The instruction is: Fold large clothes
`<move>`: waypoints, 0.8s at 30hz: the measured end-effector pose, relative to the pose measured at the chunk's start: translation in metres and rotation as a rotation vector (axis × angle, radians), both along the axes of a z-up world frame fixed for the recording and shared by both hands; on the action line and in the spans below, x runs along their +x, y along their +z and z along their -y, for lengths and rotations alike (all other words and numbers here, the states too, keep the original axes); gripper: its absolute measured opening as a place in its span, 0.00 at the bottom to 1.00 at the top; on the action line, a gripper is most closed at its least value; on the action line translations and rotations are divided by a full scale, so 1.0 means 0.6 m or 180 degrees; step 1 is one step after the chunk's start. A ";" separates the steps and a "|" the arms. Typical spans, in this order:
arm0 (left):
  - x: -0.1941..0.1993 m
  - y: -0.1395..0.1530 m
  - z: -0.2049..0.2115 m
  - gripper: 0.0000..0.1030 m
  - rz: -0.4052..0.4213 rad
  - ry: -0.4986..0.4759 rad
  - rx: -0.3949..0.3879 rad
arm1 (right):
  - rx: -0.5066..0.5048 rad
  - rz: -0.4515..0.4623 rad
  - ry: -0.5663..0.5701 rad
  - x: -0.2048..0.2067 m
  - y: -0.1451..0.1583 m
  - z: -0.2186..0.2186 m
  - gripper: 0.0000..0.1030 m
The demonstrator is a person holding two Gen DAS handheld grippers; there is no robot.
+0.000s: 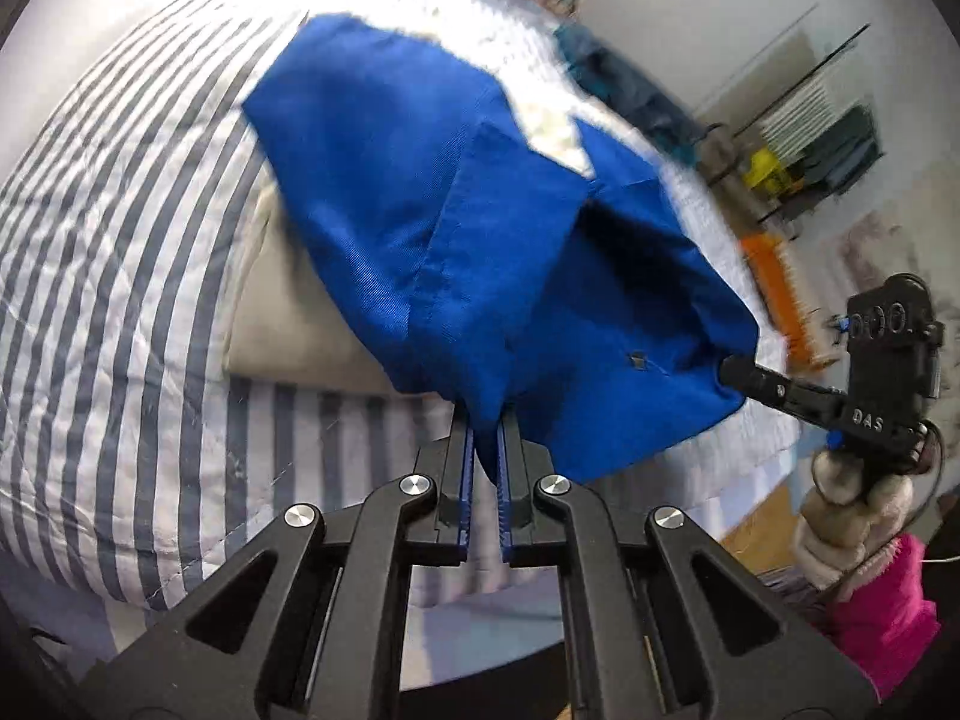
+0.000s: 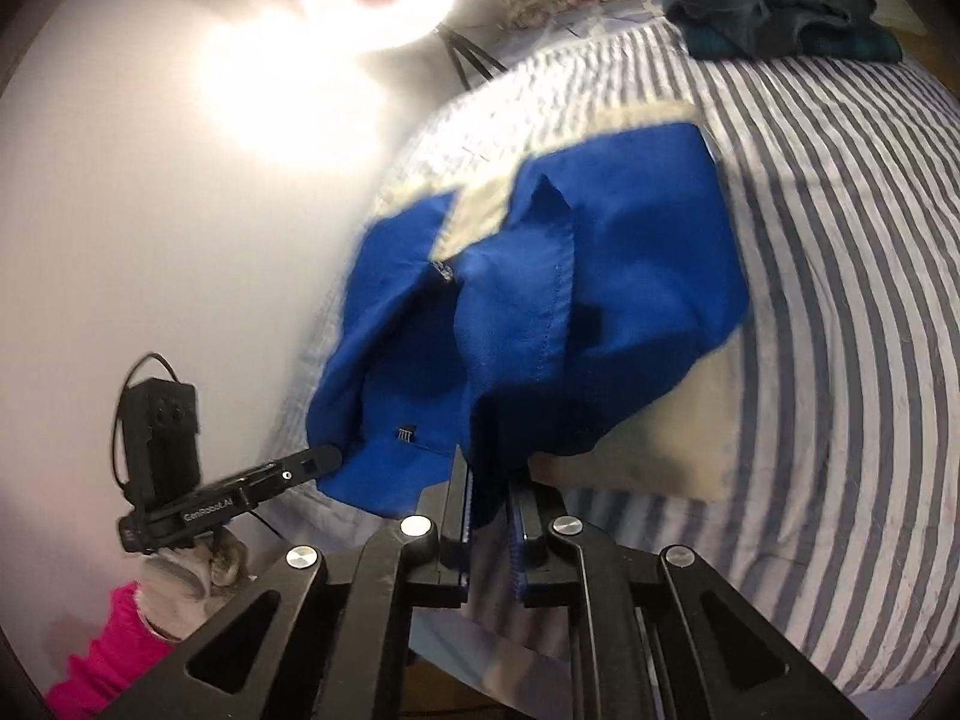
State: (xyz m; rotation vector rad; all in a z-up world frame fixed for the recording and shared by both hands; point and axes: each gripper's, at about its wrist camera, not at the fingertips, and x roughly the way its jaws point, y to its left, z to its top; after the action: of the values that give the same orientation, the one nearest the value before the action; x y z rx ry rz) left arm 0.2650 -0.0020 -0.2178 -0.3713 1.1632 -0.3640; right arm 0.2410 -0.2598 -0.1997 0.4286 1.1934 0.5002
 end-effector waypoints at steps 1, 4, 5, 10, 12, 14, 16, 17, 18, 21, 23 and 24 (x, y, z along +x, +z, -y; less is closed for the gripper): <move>0.002 -0.012 -0.001 0.04 -0.0064 0.0031 0.0018 | -0.0073 -0.0078 0.0021 -0.001 -0.023 -0.008 0.07; 0.001 -0.020 -0.002 0.04 -0.0105 0.0023 0.0058 | -0.0424 -0.0096 0.0186 -0.007 -0.065 -0.037 0.07; -0.003 -0.012 -0.001 0.04 -0.0071 -0.0023 0.0084 | -0.0407 -0.0098 0.0184 -0.008 -0.065 -0.035 0.08; -0.030 0.034 -0.022 0.10 -0.0068 -0.0264 0.0062 | -0.0312 0.0053 0.0380 -0.032 -0.002 -0.005 0.38; -0.032 0.065 -0.047 0.27 0.0085 -0.0228 0.0041 | -0.0267 0.0176 0.0521 -0.050 0.029 0.009 0.46; -0.017 0.087 -0.077 0.48 0.0246 -0.0081 0.0023 | -0.0276 0.0397 0.0539 -0.062 0.060 0.034 0.52; 0.014 0.099 -0.112 0.51 0.0339 0.0140 -0.0044 | -0.0280 0.0552 0.0393 -0.056 0.074 0.064 0.61; 0.036 0.099 -0.127 0.52 0.0328 0.0225 -0.0082 | -0.0240 0.0584 0.0233 -0.041 0.075 0.081 0.66; 0.061 0.094 -0.144 0.55 0.0293 0.0307 -0.0136 | -0.0167 0.0578 0.0053 -0.020 0.070 0.096 0.67; 0.117 0.071 -0.192 0.56 0.0179 0.0641 -0.0324 | -0.0171 0.0578 -0.0294 0.032 0.050 0.134 0.76; 0.151 0.047 -0.213 0.56 0.0067 0.0790 -0.0510 | -0.0161 0.0509 -0.0444 0.059 0.030 0.151 0.76; 0.158 0.037 -0.220 0.56 0.0042 0.0837 -0.0558 | -0.0092 0.0446 -0.0536 0.073 0.016 0.161 0.76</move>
State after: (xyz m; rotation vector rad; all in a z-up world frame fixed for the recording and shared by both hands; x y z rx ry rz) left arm 0.3598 0.1299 -0.1955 -0.6667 1.0567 -0.2378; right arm 0.2849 -0.3564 -0.1901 0.4576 1.0186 0.3613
